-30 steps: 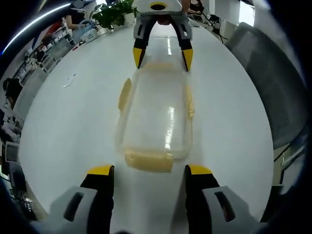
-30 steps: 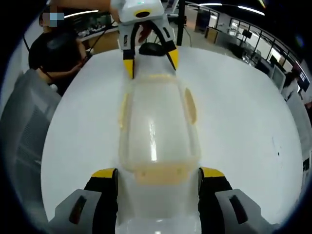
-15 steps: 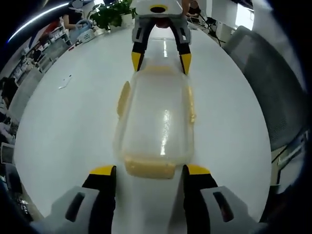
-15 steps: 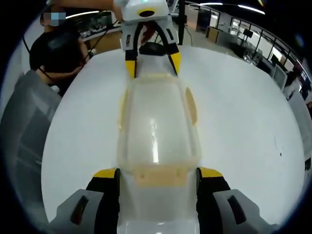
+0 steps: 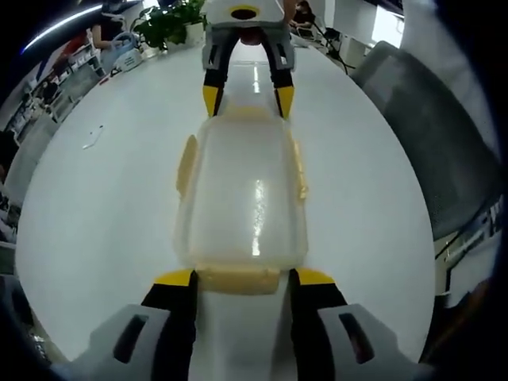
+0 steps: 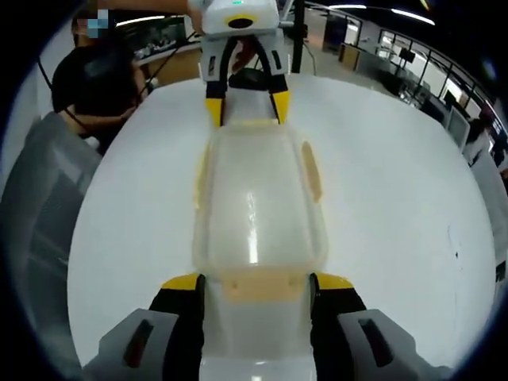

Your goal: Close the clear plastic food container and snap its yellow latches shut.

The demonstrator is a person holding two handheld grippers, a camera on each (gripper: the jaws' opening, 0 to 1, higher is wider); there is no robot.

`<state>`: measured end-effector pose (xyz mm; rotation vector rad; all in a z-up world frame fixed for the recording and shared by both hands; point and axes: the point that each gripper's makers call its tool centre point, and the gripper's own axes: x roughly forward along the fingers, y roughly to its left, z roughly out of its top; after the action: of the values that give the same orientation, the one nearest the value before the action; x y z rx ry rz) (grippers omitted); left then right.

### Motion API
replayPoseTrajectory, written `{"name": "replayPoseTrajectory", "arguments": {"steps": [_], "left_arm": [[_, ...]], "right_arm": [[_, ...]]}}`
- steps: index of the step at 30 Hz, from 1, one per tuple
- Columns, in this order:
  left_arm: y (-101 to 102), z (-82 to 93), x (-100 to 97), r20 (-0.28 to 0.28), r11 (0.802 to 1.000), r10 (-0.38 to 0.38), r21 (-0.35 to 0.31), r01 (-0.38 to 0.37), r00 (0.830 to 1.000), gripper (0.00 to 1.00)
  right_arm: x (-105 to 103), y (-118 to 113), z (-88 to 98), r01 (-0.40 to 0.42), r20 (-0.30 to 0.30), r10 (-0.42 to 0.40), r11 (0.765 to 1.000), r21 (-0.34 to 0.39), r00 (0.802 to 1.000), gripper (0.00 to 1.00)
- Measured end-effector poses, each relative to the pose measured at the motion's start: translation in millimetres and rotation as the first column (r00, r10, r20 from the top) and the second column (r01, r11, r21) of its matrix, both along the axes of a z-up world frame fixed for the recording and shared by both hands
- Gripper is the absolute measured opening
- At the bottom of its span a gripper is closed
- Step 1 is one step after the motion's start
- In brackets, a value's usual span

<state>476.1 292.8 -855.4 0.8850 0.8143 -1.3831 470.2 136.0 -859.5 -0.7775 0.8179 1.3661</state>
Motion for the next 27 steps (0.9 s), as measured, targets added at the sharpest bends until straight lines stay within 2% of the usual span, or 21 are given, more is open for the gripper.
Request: {"name": "replayPoseTrajectory", "arguments": {"steps": [5, 6, 7, 9, 20, 27], "left_arm": [[0.4, -0.3, -0.1, -0.007, 1.000, 0.004, 0.000, -0.004, 1.000, 0.45], [1.1, -0.7, -3.5, -0.030, 1.000, 0.008, 0.003, -0.008, 1.000, 0.41], [1.6, -1.1, -2.1, -0.023, 1.000, 0.012, 0.004, -0.012, 1.000, 0.41], [0.7, -1.4, -2.4, -0.019, 1.000, 0.000, -0.002, 0.000, 1.000, 0.40], [1.6, -0.7, -2.1, -0.010, 0.999, 0.033, 0.019, -0.033, 0.999, 0.40], [2.2, 0.4, -2.1, 0.019, 0.999, 0.043, 0.013, -0.044, 0.999, 0.40]], "right_arm": [[0.8, 0.8, -0.7, 0.001, -0.001, -0.001, 1.000, -0.010, 1.000, 0.49], [-0.5, 0.1, -1.0, -0.020, -0.003, 0.020, 1.000, -0.012, 1.000, 0.48], [-4.1, 1.6, -0.4, -0.068, -0.001, 0.068, 0.998, -0.008, 0.998, 0.46], [-2.0, -3.4, 0.4, -0.008, -0.010, 0.008, 1.000, -0.016, 1.000, 0.40], [-3.6, -1.6, -0.5, -0.020, -0.001, 0.020, 0.999, -0.026, 1.000, 0.39], [-3.6, -1.4, -1.0, -0.014, -0.006, 0.013, 0.999, -0.032, 1.000, 0.39]]}}
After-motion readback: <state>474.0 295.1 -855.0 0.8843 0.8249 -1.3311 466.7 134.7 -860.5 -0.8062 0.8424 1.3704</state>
